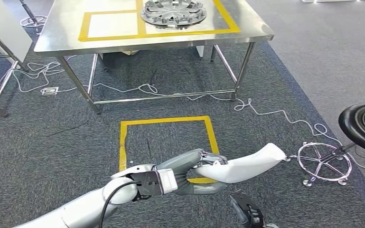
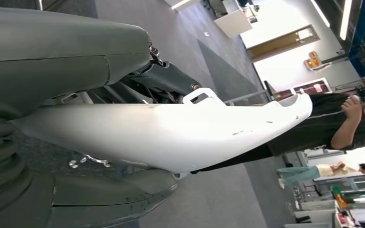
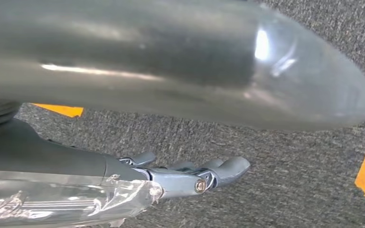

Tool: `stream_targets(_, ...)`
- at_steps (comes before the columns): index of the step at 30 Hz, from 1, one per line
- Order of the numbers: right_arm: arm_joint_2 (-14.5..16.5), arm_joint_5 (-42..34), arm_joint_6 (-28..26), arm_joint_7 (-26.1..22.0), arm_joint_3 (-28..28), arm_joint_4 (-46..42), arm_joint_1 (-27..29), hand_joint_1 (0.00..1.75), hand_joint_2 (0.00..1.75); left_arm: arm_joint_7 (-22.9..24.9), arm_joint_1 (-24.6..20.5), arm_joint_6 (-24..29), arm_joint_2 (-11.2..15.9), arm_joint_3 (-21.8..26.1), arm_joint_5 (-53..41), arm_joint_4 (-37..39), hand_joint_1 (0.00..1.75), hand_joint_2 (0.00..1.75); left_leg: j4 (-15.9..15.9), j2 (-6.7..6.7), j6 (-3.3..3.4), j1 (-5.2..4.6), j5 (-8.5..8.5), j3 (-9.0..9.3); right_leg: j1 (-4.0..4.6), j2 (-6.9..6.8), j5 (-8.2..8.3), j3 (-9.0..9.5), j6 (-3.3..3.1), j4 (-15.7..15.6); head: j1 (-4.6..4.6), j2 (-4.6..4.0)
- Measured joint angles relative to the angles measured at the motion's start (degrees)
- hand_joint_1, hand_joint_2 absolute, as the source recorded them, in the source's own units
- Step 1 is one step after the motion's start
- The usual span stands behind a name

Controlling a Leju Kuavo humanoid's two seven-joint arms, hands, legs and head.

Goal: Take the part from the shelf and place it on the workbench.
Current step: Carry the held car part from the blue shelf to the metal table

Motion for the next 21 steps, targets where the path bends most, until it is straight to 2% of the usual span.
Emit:
stream_targets(1, 0.0, 0.1, 0.1, 0.0, 0.0, 0.0, 0.0, 0.00, 0.00, 0.0, -0.3, -0.1, 0.0, -0.1, 0.0, 0.1, 1.75, 1.75, -0.4, -0.03, 0.21, 0.19, 0.19, 0.30, 0.01, 0.19, -0.85, -0.34, 0.14, 1.0, 0.04, 0.01)
stream_targets(2, 0.0, 0.2, 0.2, 0.1, 0.0, 0.0, -0.1, 0.00, 0.00, 0.1, -0.6, -0.2, -0.1, -0.2, 0.0, 0.1, 1.75, 1.75, -0.8, -0.08, 0.38, 0.39, 0.36, 0.58, 0.02, 0.44, -2.34, -1.27, 0.27, 3.2, 0.13, 0.01)
stream_targets(4, 0.0, 0.4, 0.4, 0.3, 0.0, 0.0, -0.1, 0.00, 0.00, 0.3, -1.1, -0.5, -0.1, -0.4, 0.1, 0.5, 1.75, 1.75, -0.9, -0.22, 0.49, 0.56, 0.40, 0.70, -0.05, 0.89, -6.37, -4.67, 0.49, 10.9, 0.26, 0.00)
stream_targets(5, 0.0, 0.6, 0.6, 0.4, 0.0, 0.0, -0.1, 0.00, 0.00, 0.4, -1.3, -0.6, -0.1, -0.5, 0.2, 0.7, 1.75, 1.75, -0.9, -0.35, 0.48, 0.57, 0.39, 0.70, -0.09, 0.95, -7.74, -6.31, 0.63, 14.4, 0.30, -0.01)
stream_targets(6, 0.0, 0.7, 0.6, 0.5, 0.0, 0.0, -0.1, 0.00, 0.00, 0.6, -1.4, -0.7, -0.1, -0.7, 0.2, 0.9, 1.75, 1.75, -0.9, -0.53, 0.42, 0.60, 0.39, 0.69, -0.15, 0.97, -8.08, -7.14, 0.77, 16.3, 0.29, -0.01)
stream_targets(7, 0.1, 0.8, 0.7, 0.5, 0.1, 0.0, -0.1, 0.00, 0.00, 0.7, -1.4, -0.8, -0.1, -0.8, 0.3, 1.1, 1.75, 1.75, -0.8, -0.77, 0.27, 0.68, 0.37, 0.70, -0.25, 0.98, -7.29, -6.83, 0.90, 15.7, 0.29, 0.00)
stream_targets(8, 0.1, 0.9, 0.7, 0.6, 0.1, 0.0, -0.1, 0.00, 0.00, 0.6, -1.5, -0.8, -0.1, -0.9, 0.4, 1.2, 1.75, 1.75, -0.7, -1.07, 0.01, 0.83, 0.31, 0.71, -0.41, 1.05, -5.59, -5.35, 1.08, 12.9, 0.28, 0.00)
stream_targets(9, 0.1, 1.0, 0.6, 0.6, 0.1, 0.0, -0.2, 0.00, 0.00, 0.6, -1.5, -0.9, -0.1, -1.1, 0.5, 1.2, 1.75, 1.75, -0.4, -1.38, -0.36, 1.01, 0.18, 0.70, -0.67, 1.32, -3.73, -3.16, 1.34, 8.8, 0.29, 0.00)
stream_targets(10, 0.2, 1.1, 0.7, 0.6, 0.1, 0.0, -0.2, 0.00, 0.00, 0.4, -1.5, -0.9, -0.1, -1.2, 0.6, 1.2, 1.75, 1.75, -0.1, -1.67, -0.83, 1.04, 0.00, 0.58, -0.83, 1.88, -2.48, -1.08, 1.52, 5.1, 0.38, 0.00)
stream_targets(11, 0.3, 1.1, 0.6, 0.5, 0.1, 0.0, -0.2, 0.00, 0.00, 0.2, -1.5, -1.0, -0.1, -1.3, 0.7, 1.2, 1.75, 1.75, 0.3, -1.91, -1.25, 1.04, -0.14, 0.44, -0.95, 2.31, -1.80, 0.36, 1.31, 2.6, 0.43, -0.01)
stream_targets(13, 0.6, 1.2, 0.5, 0.4, 0.1, 0.0, -0.1, 0.00, 0.00, -0.1, -1.5, -0.9, -0.1, -1.4, 0.9, 1.2, 1.75, 1.75, 0.6, -2.21, -1.94, 0.92, -0.13, 0.21, -0.79, 2.83, -1.95, 1.04, 0.25, 1.6, 0.38, -0.01)
stream_targets(14, 0.6, 1.2, 0.5, 0.4, 0.1, 0.0, -0.1, 0.00, 0.00, -0.2, -1.5, -0.8, 0.0, -1.5, 1.0, 1.2, 1.75, 1.75, 0.5, -2.27, -2.18, 1.00, -0.06, 0.18, -0.73, 2.66, -1.90, 0.89, -0.51, 1.7, 0.27, 0.00)
stream_targets(16, 0.6, 1.2, 0.4, 0.3, 0.0, 0.0, 0.0, 0.00, 0.00, -0.3, -1.5, -0.7, 0.2, -1.4, 1.1, 1.2, 1.75, 1.75, 1.3, -1.83, -2.66, 1.11, -0.84, -0.21, -0.64, 2.35, -1.81, 0.77, -1.52, 1.8, 0.12, 0.00)
stream_targets(17, 0.6, 1.2, 0.3, 0.2, 0.0, 0.0, 0.0, 0.00, 0.00, -0.3, -1.5, -0.6, 0.3, -1.4, 1.1, 1.2, 1.75, 1.75, 3.2, -1.47, -2.86, 1.11, -2.12, -1.07, -0.66, 2.12, -1.76, 0.74, -1.93, 1.8, 0.06, 0.00)
stream_targets(18, 0.6, 1.3, 0.3, 0.2, 0.0, 0.0, 0.1, 0.00, 0.00, -0.3, -1.5, -0.6, 0.3, -1.4, 1.1, 1.2, 1.75, 1.75, 6.3, -1.10, -3.00, 1.08, -3.94, -2.53, -0.61, 1.85, -1.75, 0.71, -2.22, 1.7, 0.01, -0.01)
stream_targets(20, 0.6, 1.3, 0.3, 0.2, 0.0, 0.0, 0.2, 0.00, 0.00, -0.3, -1.4, -0.5, 0.5, -1.3, 1.1, 1.2, 1.75, 1.75, 14.1, -0.84, -3.09, 1.06, -7.46, -6.27, -0.43, 1.25, -1.78, 0.61, -2.51, 1.7, -0.03, -0.01)
stream_targets(21, 0.6, 1.3, 0.3, 0.2, 0.0, 0.0, 0.3, 0.00, 0.00, -0.3, -1.3, -0.5, 0.6, -1.3, 1.1, 1.2, 1.75, 1.75, 16.6, -0.83, -3.01, 1.05, -8.10, -7.47, -0.32, 0.95, -1.79, 0.58, -2.57, 1.7, -0.03, -0.01)
